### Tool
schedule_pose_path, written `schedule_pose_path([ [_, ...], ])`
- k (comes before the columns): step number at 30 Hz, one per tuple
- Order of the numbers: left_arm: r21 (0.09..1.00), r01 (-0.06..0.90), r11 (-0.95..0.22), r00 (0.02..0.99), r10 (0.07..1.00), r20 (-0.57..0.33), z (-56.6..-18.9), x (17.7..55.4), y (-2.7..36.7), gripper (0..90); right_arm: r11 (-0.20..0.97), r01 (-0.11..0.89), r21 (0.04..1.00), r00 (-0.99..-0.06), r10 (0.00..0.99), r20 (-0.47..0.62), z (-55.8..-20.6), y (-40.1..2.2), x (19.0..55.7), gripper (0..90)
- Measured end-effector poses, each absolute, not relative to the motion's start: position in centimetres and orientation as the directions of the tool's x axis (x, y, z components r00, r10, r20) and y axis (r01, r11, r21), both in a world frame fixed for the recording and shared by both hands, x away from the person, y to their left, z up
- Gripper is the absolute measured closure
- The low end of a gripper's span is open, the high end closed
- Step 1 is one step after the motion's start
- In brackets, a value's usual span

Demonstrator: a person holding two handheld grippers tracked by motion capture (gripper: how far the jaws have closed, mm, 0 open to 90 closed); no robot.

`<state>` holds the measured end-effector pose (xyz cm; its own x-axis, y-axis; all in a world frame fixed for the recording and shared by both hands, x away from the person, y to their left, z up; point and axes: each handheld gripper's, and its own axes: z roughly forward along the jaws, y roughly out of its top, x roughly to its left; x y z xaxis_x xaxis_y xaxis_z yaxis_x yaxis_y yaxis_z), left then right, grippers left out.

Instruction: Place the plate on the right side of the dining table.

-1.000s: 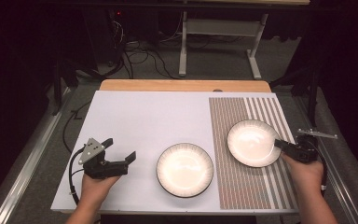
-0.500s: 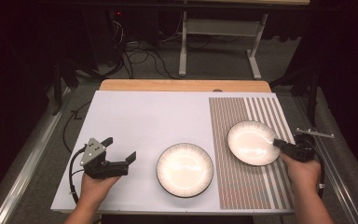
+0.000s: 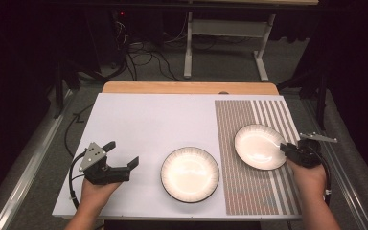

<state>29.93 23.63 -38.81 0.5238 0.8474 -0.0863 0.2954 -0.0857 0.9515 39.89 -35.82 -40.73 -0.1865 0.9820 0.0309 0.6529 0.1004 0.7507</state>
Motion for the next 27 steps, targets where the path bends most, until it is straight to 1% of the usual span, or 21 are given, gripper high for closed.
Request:
schedule_pose_path([
  [2, 0.953, 0.288, -0.092, 0.523, 0.849, -0.076, -38.7, 29.8, 23.7, 0.2, 0.135, 0.608, 0.783, -0.206, 0.978, -0.009, -40.0, -35.3, 39.1, 56.3],
  [4, 0.955, 0.279, -0.097, 0.523, 0.850, -0.067, -38.7, 29.6, 23.7, 0.1, 0.160, 0.546, 0.823, -0.251, 0.968, -0.021, -39.2, -34.6, 38.1, 48.4],
  [6, 0.956, 0.276, -0.097, 0.521, 0.851, -0.064, -38.6, 29.5, 23.8, 0.2, 0.174, 0.486, 0.856, -0.304, 0.952, -0.021, -38.5, -33.6, 37.0, 39.7],
  [10, 0.956, 0.277, -0.100, 0.520, 0.852, -0.062, -38.7, 29.5, 23.8, 0.2, 0.202, 0.382, 0.902, -0.429, 0.903, -0.020, -37.3, -31.0, 35.1, 27.5],
  [14, 0.957, 0.270, -0.108, 0.521, 0.852, -0.051, -38.6, 29.3, 23.6, 0.1, 0.222, 0.322, 0.920, -0.541, 0.841, -0.014, -36.6, -28.1, 33.6, 16.5],
  [15, 0.958, 0.267, -0.109, 0.520, 0.853, -0.048, -38.6, 29.2, 23.6, 0.1, 0.231, 0.311, 0.922, -0.564, 0.826, -0.017, -36.5, -27.4, 33.3, 15.0],
  [17, 0.962, 0.248, -0.111, 0.521, 0.853, -0.036, -38.4, 29.0, 23.4, 0.1, 0.239, 0.298, 0.924, -0.598, 0.801, -0.014, -36.4, -26.1, 32.5, 10.2],
  [19, 0.968, 0.226, -0.109, 0.538, 0.842, -0.031, -38.2, 28.7, 23.3, 0.1, 0.260, 0.285, 0.922, -0.627, 0.779, -0.025, -36.5, -24.9, 31.8, 2.9],
  [20, 0.968, 0.226, -0.109, 0.538, 0.842, -0.031, -38.2, 28.7, 23.3, 0.1, 0.275, 0.278, 0.920, -0.643, 0.765, -0.034, -36.6, -24.4, 31.5, 2.9],
  [21, 0.969, 0.216, -0.119, 0.545, 0.839, -0.018, -38.2, 28.6, 23.0, 0.1, 0.286, 0.274, 0.918, -0.656, 0.753, -0.039, -36.7, -24.0, 31.2, 0.5],
  [23, 0.967, 0.220, -0.127, 0.550, 0.835, -0.015, -38.3, 28.7, 22.8, 0.1, 0.297, 0.259, 0.919, -0.674, 0.737, -0.048, -37.1, -23.4, 30.9, 0.4],
  [26, 0.964, 0.235, -0.127, 0.555, 0.831, -0.026, -38.6, 28.8, 22.7, 0.1, 0.305, 0.268, 0.914, -0.675, 0.736, -0.048, -37.3, -23.0, 31.0, 0.4],
  [27, 0.964, 0.235, -0.125, 0.554, 0.832, -0.027, -38.7, 28.8, 22.7, 0.1, 0.303, 0.252, 0.919, -0.672, 0.738, -0.059, -37.4, -23.1, 31.1, 0.4],
])
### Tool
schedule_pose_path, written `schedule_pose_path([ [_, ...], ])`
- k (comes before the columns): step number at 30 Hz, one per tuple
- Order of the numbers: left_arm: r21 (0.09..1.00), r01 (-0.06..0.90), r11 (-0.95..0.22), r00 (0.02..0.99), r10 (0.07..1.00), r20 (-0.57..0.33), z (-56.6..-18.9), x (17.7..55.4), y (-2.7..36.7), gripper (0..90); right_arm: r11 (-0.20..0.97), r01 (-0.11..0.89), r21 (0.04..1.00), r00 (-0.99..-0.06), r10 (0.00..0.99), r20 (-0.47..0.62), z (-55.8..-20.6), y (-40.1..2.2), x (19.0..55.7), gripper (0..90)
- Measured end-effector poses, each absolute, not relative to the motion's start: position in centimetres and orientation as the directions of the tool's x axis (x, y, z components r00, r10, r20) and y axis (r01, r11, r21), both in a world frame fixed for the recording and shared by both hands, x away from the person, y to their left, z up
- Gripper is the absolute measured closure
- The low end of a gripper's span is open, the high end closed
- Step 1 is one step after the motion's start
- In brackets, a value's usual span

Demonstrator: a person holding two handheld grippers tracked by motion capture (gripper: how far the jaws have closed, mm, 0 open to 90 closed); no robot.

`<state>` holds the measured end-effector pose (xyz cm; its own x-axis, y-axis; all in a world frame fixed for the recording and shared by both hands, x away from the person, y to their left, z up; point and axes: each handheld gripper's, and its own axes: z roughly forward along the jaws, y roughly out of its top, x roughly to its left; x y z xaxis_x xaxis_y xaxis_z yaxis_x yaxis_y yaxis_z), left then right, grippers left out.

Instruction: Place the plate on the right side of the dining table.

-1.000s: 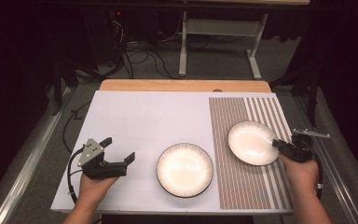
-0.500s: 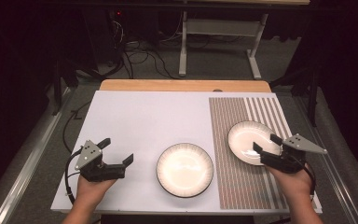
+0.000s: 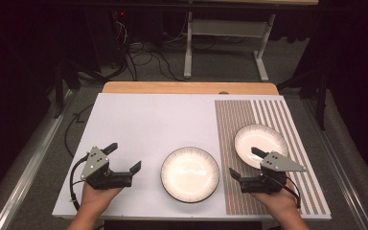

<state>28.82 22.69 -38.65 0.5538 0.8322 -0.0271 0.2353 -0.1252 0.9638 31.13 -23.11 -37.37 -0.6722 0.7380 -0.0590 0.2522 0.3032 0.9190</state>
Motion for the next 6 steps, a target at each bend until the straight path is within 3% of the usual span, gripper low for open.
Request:
schedule_pose_path([
  [6, 0.965, 0.231, -0.120, 0.549, 0.836, -0.027, -38.53, 28.63, 22.91, 0.1, 0.278, 0.255, 0.926, -0.669, 0.742, -0.038, -37.20, -23.55, 30.91, 0.4],
])
